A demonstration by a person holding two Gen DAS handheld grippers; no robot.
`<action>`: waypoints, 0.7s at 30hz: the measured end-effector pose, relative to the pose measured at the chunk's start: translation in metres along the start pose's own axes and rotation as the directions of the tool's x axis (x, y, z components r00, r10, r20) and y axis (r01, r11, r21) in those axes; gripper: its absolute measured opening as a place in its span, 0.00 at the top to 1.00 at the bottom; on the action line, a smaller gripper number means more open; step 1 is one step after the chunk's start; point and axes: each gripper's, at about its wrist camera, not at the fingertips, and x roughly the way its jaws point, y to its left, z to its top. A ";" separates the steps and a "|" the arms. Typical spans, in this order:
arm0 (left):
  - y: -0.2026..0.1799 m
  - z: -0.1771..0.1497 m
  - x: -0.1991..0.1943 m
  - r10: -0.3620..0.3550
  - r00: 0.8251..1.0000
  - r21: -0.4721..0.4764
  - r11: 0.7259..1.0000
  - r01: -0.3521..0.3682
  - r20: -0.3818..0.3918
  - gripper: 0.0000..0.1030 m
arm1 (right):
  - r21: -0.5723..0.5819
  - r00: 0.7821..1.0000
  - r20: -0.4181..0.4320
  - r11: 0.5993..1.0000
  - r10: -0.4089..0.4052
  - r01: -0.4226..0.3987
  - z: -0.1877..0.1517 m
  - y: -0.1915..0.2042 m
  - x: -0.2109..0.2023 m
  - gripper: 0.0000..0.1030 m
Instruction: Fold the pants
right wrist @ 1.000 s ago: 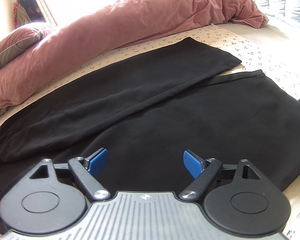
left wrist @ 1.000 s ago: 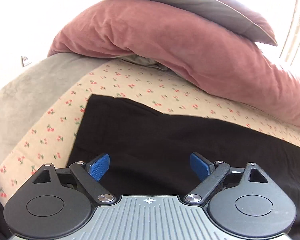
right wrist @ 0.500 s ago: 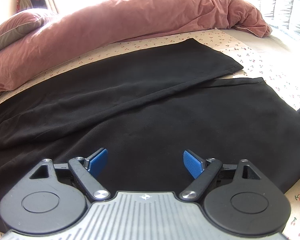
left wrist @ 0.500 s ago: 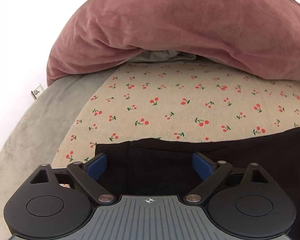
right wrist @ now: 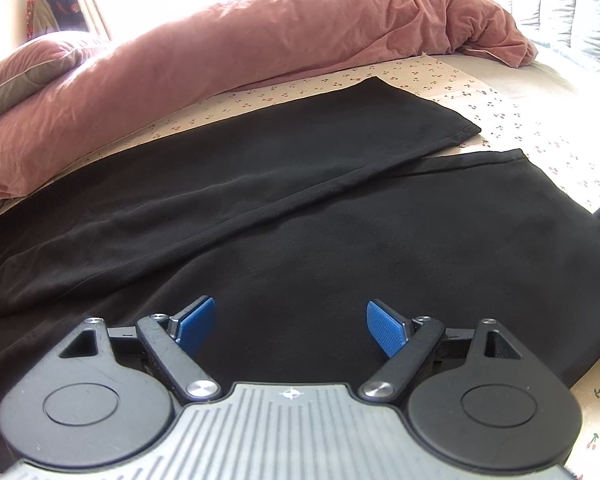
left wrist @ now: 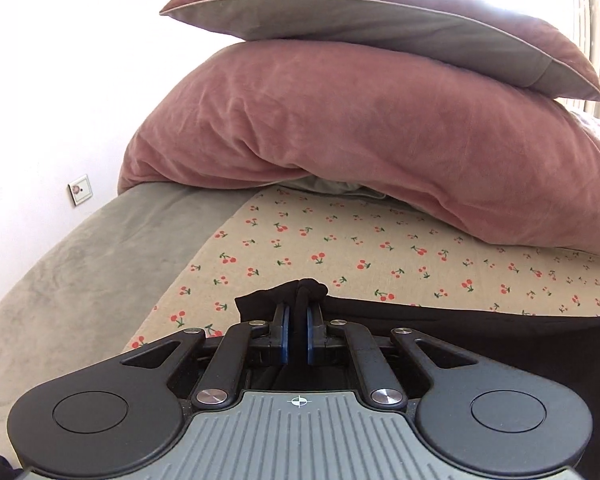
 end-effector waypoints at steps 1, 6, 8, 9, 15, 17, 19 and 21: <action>0.002 0.002 0.000 0.010 1.000 0.000 1.000 -0.010 -0.007 0.94 | 0.004 1.000 0.004 1.000 -0.001 0.001 0.001 -0.001 0.000 0.21; -0.003 0.009 0.009 0.021 1.000 -0.009 1.000 -0.021 -0.023 0.94 | 0.052 1.000 -0.003 0.999 -0.005 0.005 0.012 -0.013 0.012 0.22; -0.005 0.006 0.015 0.031 0.999 -0.004 0.999 -0.031 -0.030 0.94 | 0.083 1.000 -0.003 0.997 -0.002 0.002 0.026 -0.021 0.022 0.22; -0.004 0.005 0.018 0.031 0.999 -0.007 0.999 -0.031 -0.033 0.94 | 0.097 1.000 0.003 0.995 0.004 -0.004 0.038 -0.027 0.028 0.22; 0.001 -0.001 0.032 0.023 0.999 -0.015 1.000 -0.023 -0.047 0.93 | 0.065 0.989 0.106 0.993 -0.104 0.097 0.147 -0.060 0.087 0.22; -0.001 -0.002 0.034 0.025 0.999 -0.009 1.000 -0.026 -0.048 0.93 | 0.032 0.985 0.083 0.989 -0.149 0.146 0.183 -0.070 0.133 0.24; -0.004 -0.003 0.033 0.032 0.999 0.011 0.999 -0.032 -0.040 0.93 | -0.014 0.972 0.025 0.972 -0.235 0.236 0.208 -0.084 0.176 0.36; -0.003 -0.002 0.032 0.031 0.999 0.018 0.999 -0.031 -0.037 0.93 | -0.068 0.962 0.012 0.960 -0.271 0.272 0.225 -0.088 0.205 0.41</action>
